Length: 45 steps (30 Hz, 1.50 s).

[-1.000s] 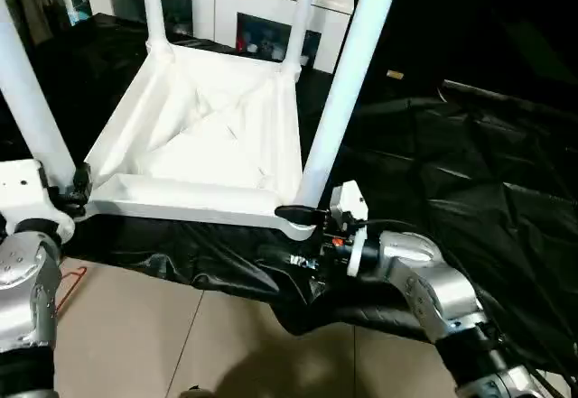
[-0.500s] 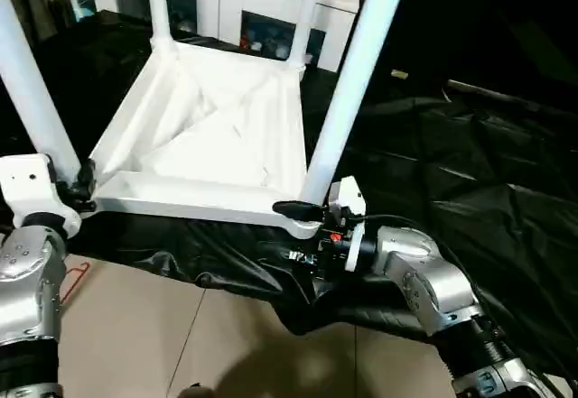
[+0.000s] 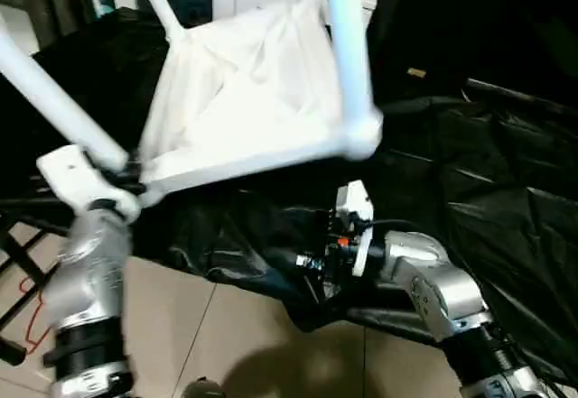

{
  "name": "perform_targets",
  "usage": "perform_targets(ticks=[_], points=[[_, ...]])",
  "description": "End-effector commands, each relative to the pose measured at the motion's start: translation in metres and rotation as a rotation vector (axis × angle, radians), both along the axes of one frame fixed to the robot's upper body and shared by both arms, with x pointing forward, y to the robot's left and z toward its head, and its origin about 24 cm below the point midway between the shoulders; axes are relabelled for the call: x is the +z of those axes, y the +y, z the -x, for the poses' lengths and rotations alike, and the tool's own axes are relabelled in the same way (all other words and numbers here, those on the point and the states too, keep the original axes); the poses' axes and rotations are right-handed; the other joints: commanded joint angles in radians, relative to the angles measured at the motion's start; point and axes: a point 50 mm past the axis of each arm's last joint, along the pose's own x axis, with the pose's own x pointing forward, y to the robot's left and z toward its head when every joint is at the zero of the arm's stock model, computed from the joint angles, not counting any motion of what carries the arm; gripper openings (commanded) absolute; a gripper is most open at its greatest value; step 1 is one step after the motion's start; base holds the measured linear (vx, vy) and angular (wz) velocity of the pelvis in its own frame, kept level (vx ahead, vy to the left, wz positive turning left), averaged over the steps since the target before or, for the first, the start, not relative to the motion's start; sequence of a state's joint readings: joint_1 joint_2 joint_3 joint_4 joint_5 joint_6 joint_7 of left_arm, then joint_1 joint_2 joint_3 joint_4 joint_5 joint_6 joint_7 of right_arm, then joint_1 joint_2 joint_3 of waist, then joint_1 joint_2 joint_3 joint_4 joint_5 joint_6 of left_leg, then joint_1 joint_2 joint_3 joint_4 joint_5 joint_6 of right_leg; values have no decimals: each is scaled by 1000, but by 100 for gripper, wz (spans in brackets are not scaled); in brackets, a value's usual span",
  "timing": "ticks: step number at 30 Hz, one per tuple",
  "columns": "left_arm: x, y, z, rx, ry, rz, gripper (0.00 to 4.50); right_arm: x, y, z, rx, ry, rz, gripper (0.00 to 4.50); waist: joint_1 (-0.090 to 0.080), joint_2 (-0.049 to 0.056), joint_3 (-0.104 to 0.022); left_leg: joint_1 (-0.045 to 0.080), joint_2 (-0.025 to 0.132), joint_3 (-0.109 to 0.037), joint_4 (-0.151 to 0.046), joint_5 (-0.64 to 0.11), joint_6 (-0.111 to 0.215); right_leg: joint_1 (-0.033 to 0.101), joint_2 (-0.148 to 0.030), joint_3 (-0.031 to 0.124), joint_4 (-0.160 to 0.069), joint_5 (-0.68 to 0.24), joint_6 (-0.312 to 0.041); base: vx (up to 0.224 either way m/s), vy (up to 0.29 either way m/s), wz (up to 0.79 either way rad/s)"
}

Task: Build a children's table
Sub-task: Flip table

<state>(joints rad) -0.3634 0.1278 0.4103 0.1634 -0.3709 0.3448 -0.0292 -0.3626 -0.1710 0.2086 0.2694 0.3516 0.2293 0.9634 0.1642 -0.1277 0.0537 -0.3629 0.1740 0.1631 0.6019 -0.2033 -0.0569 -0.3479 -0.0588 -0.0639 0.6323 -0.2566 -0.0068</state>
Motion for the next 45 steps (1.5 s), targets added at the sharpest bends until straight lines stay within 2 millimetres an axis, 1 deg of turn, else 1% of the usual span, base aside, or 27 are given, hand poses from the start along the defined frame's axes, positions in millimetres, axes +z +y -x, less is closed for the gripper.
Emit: perform_targets(ticks=[1, 3, 5, 8, 10, 12, 14, 15, 16, 18, 19, 21, 22, 24, 25, 26, 28, 29, 32, 33, 34, 35, 36, 37, 39, 44, 45], points=[[4, -34, -9, -134, -9, 65, 218, -1, -14, -23, -236, 29, 18, 450, -9, 26, -56, 26, 70, -24, -79, -10, -15, 26, -102, 56, -53, 164, -208, 0, 0, 0], [5, -40, -10, -162, -2, 70, 216, -2, -15, -29, -296, 62, 6, 450, -7, 27, -58, 29, 70, -21, -77, -18, -27, 24, -98, 55, -54, 156, -206, 0, 0, 0], [5, -52, -11, -202, 13, 80, 216, 1, -11, -31, -301, 87, -50, 450, -9, 27, -58, 27, 70, -20, -79, -23, -31, 26, -99, 56, -52, 161, -200, 0, 0, 0], [4, -64, -13, -240, 32, 82, 216, 8, -7, -39, -362, 162, -176, 450, -9, 28, -60, 25, 70, -20, -77, 13, -13, 28, -98, 55, -48, 211, -192, 0, 0, 0], [5, -70, -14, -261, 34, 87, 216, 9, -6, -45, -396, 212, -213, 450, -7, 29, -63, 28, 70, -18, -73, 28, -9, 27, -98, 54, -46, 227, -198, 0, 0, 0], [6, -78, -14, -286, 31, 92, 216, 12, -5, -53, -434, 274, -300, 450, -9, 30, -61, 22, 69, -18, -75, 38, -8, 29, -97, 54, -45, 241, -202, 0, 0, 0], [6, -84, -14, -308, 35, 93, 216, 15, -5, -60, -470, 317, -369, 450, -15, 32, -61, 19, 70, -19, -79, 5, -15, 33, -100, 53, -49, 207, -196, 0, 0, 0], [6, -85, -13, -313, 36, 93, 216, 14, -7, -62, -500, 332, -373, 450, -20, 31, -58, 21, 72, -17, -81, -27, -17, 28, -101, 54, -52, 175, -196, 0, 0, 0], [6, -87, -13, -317, 38, 93, 216, 13, -8, -66, -537, 351, -376, 450, -22, 31, -55, 18, 72, -18, -84, -50, -21, 29, -103, 54, -55, 142, -195, 0, 0, 0], [6, -88, -13, -318, 41, 95, 216, 12, -10, -69, -569, 371, -376, 450, -29, 35, -49, 21, 75, -20, -95, -128, -49, 25, -106, 53, -68, 9, -185, -60, -8, 0], [6, -88, -12, -318, 42, 95, 216, 10, -11, -71, -595, 389, -365, 450, -32, 34, -44, 24, 77, -20, -100, -199, -67, 19, -108, 54, -79, -102, -171, -82, -2, -1], [5, -89, -12, -319, 44, 97, 216, 9, -12, -74, -624, 408, -361, 450, -39, 36, -39, 21, 76, -27, -107, -297, -100, 10, -112, 54, -97, -293, -126, -93, 1, -4], [5, -89, -12, -319, 45, 98, 216, 9, -12, -75, -632, 416, -365, 450, -43, 33, -39, 19, 75, -29, -107, -317, -107, 7, -113, 54, -103, -343, -105, -87, -1, -7], [5, -89, -12, -304, 48, 98, 216, 8, -12, -77, -642, 455, -377, 450, -47, 25, -40, 14, 74, -30, -106, -314, -106, 6, -116, 55, -106, -366, -91, -75, -5, -8], [5, -88, -12, -297, 48, 100, 216, 8, -12, -77, -641, 463, -379, 450, -49, 27, -42, 11, 73, -29, -104, -292, -97, 2, -115, 55, -107, -363, -82, -60, -8, -7], [5, -87, -12, -289, 48, 101, 216, 7, -11, -77, -639, 466, -380, 450, -49, 21, -43, 11, 72, -27, -103, -279, -93, 1, -114, 56, -107, -351, -80, 0, 0, 0], [5, -84, -12, -276, 47, 99, 216, 6, -11, -75, -622, 459, -353, 450, -46, 21, -44, 14, 73, -23, -100, -251, -81, -5, -112, 57, -104, -317, -86, 0, 0, 0], [5, -83, -12, -267, 47, 91, 216, 4, -11, -73, -610, 458, -333, 450, -42, 20, -46, 15, 72, -18, -97, -219, -71, -7, -108, 58, -100, -267, -93, 0, 0, 0], [4, -81, -11, -263, 46, 81, 216, 0, -14, -67, -588, 462, -285, 450, -34, 15, -53, 7, 70, -14, -95, -128, -47, 3, -100, 55, -83, -108, -110, 20, -2, 1], [4, -81, -10, -263, 46, 81, 216, -1, -15, -66, -590, 467, -280, 450, -33, 14, -60, 5, 68, -13, -88, -61, -33, 8, -98, 54, -69, -7, -120, 0, 0, 0], [4, -81, -10, -269, 44, 79, 216, -2, -18, -65, -594, 469, -281, 450, -30, 15, -62, 5, 66, -12, -84, -24, -22, 9, -96, 53, -64, 46, -125, 0, 0, 0], [4, -81, -9, -275, 43, 76, 216, -2, -19, -65, -596, 472, -291, 450, -23, 14, -69, 6, 64, -9, -75, 49, 5, 10, -92, 51, -52, 166, -138, 0, 0, 0], [4, -82, -9, -283, 42, 76, 216, -1, -21, -65, -595, 477, -306, 450, -21, 15, -70, 4, 61, -6, -71, 90, 25, 9, -87, 49, -46, 246, -155, 0, 0, 0], [4, -84, -7, -304, 44, 75, 216, 2, -20, -67, -588, 474, -344, 450, -21, 14, -68, 2, 60, -4, -70, 91, 34, 7, -86, 49, -46, 258, -162, 0, 0, 0], [3, -86, -6, -318, 48, 73, 216, 6, -19, -69, -579, 474, -381, 450, -23, 19, -64, 1, 65, -4, -74, 26, 39, 9, -91, 49, -52, 201, -180, 0, 0, 0], [1, -89, -4, -338, 55, 73, 216, 14, -14, -78, -599, 483, -447, 450, -24, 22, -58, 6, 70, -3, -81, -50, 4, 4, -96, 50, -63, 71, -177, 0, 0, 0], [1, -90, -3, -347, 58, 72, 216, 18, -11, -81, -593, 484, -471, 450, -24, 16, -58, 7, 70, -3, -82, -62, -6, 4, -95, 50, -65, 45, -170, 0, 0, 0]])
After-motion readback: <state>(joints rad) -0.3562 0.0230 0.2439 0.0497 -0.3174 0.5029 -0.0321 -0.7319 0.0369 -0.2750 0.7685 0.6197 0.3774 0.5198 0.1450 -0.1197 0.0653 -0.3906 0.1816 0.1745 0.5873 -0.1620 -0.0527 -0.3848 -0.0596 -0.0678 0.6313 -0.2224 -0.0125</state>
